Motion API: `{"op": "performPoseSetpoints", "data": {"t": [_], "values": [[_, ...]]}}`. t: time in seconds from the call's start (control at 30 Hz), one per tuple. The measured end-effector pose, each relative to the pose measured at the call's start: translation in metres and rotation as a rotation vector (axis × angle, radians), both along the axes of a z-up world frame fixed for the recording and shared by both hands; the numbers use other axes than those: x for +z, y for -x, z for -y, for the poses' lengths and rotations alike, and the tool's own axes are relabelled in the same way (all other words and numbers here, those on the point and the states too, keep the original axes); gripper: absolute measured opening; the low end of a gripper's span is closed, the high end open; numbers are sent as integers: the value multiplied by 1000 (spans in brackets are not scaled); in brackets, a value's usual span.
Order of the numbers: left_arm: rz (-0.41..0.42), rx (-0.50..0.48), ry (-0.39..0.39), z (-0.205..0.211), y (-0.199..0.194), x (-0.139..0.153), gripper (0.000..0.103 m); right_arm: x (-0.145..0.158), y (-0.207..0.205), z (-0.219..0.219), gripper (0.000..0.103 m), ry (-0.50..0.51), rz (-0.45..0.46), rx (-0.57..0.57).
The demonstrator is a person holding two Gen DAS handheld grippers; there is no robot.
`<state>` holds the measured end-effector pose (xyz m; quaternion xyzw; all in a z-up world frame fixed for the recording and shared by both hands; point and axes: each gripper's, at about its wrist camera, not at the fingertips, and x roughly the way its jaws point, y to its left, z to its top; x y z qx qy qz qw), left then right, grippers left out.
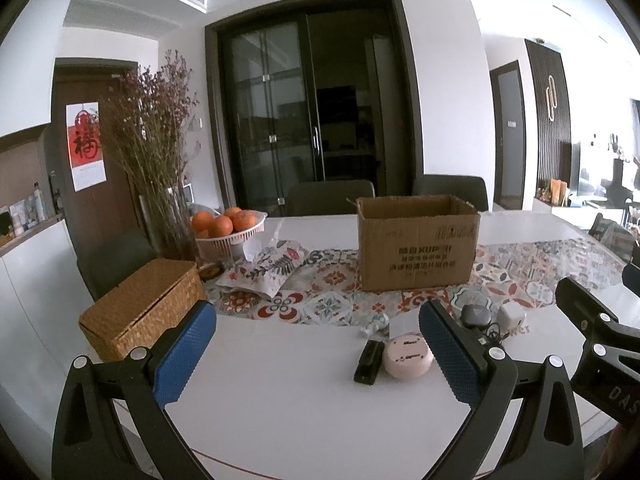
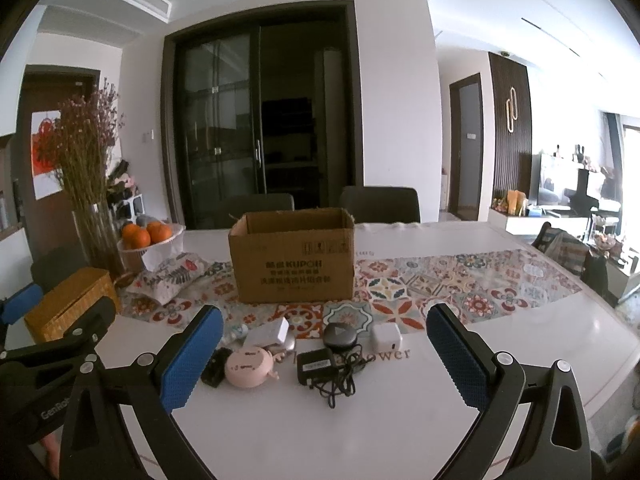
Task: Organize rigid objects
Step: 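Lower the left gripper onto the black remote and close on it while the right gripper grasps the black charger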
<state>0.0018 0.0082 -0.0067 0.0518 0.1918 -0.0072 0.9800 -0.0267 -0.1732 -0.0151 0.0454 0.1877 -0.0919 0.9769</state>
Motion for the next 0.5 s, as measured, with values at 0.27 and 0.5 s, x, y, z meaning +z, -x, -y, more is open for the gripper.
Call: {"op": "performPoseSetpoints", "data": {"t": [0.27,0.5], "values": [[-92,-25,-11,1,-18,-22,103,-21,-21,6,103,-15,-75,26],[-186,-66,-14,8,-40,-47,103,-41,-42,9,103,-22,-160,33]]}}
